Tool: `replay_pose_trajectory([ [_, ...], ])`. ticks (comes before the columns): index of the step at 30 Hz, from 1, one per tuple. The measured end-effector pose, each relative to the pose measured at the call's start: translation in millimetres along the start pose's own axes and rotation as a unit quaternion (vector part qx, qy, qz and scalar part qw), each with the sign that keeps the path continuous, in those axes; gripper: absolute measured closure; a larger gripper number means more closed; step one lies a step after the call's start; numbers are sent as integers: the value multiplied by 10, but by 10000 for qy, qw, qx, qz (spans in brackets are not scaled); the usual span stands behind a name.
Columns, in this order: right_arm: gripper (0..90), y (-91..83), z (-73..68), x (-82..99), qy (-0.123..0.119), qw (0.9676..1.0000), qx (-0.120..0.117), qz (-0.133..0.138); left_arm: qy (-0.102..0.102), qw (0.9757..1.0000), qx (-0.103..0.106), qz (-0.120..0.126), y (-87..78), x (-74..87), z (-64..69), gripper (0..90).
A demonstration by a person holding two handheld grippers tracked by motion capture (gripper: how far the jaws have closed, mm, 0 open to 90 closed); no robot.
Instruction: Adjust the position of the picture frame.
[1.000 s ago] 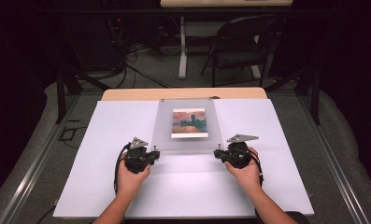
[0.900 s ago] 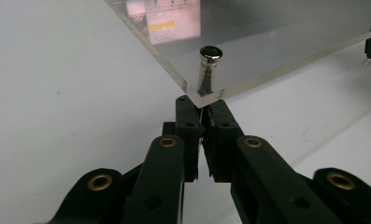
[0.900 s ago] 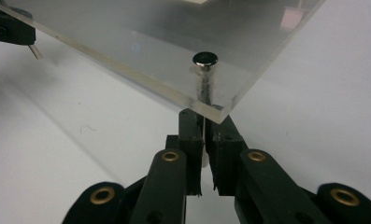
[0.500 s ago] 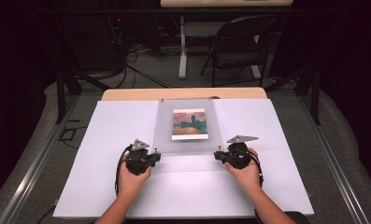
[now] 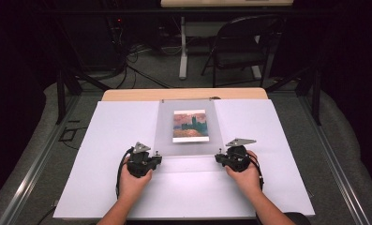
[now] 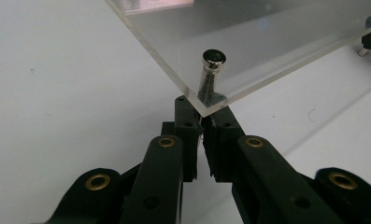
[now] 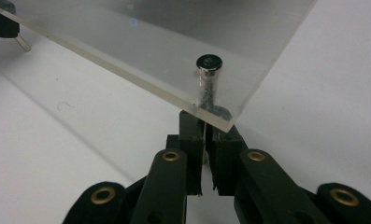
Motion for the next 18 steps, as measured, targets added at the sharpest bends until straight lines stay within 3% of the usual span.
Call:
replay_pose_trajectory([
  [5, 776, 3, -11, 12, 66, 10000, -39, -29, -11, 10000, -87, -37, 13, 21, -7, 786],
  [8, 652, 4, -32, 18, -84, 9999, 48, -56, 20, 10000, -61, 1, 7, 26, 9, 737],
  [12, 508, -17, -49, 26, -247, 9995, 189, -65, 32, 10000, -76, -18, -13, 61, 29, 593],
  [18, 395, -75, -96, 54, -400, 9988, 253, -87, -12, 9999, -138, 3, -55, 80, 66, 461],
])
Point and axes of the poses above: each handheld gripper's, and its own axes: y roughly forward along the jaws, x roughly out of its underside, z roughly to its right, the point moved 10 cm from there along y, roughly forward along the jaws, and after that the axes turned 7 degrees about -y, right-handed, at the moved point
